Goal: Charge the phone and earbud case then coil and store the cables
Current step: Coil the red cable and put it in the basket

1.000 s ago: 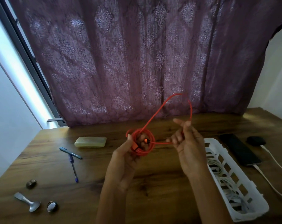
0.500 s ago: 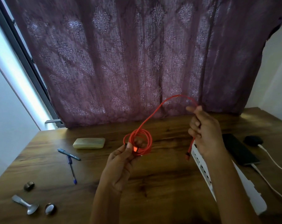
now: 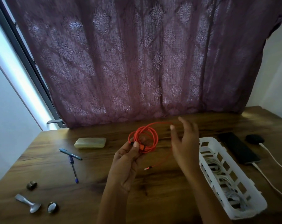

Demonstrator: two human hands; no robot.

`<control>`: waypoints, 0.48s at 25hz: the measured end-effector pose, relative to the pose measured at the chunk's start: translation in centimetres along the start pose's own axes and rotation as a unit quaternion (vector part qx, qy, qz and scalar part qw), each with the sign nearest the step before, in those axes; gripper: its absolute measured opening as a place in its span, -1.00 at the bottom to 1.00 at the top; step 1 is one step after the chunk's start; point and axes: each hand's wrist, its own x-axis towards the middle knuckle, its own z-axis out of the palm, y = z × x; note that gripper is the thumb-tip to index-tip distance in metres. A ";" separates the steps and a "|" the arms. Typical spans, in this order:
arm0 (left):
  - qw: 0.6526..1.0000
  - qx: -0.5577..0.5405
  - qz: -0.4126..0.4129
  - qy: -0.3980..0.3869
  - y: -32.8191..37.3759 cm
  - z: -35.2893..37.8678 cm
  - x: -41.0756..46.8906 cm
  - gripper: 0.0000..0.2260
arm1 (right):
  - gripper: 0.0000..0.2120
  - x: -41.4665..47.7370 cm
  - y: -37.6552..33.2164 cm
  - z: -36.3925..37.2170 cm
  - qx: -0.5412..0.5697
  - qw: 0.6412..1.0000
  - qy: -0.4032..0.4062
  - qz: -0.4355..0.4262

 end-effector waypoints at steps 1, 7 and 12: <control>1.000 -0.004 0.007 -0.005 -0.1 0.1 0.0 -0.82 | -0.64 -0.6 -0.9 -0.2 0.025 0.999 -0.006 -0.024; 0.995 0.056 -0.011 -0.087 0.3 -0.4 -0.2 -0.72 | -0.75 -1.5 -1.3 -0.5 0.092 0.978 -0.186 -0.001; 0.962 0.254 -0.030 -0.097 1.0 -0.5 0.4 -0.69 | -0.74 -1.0 -1.2 -1.7 0.024 0.971 -0.231 -0.060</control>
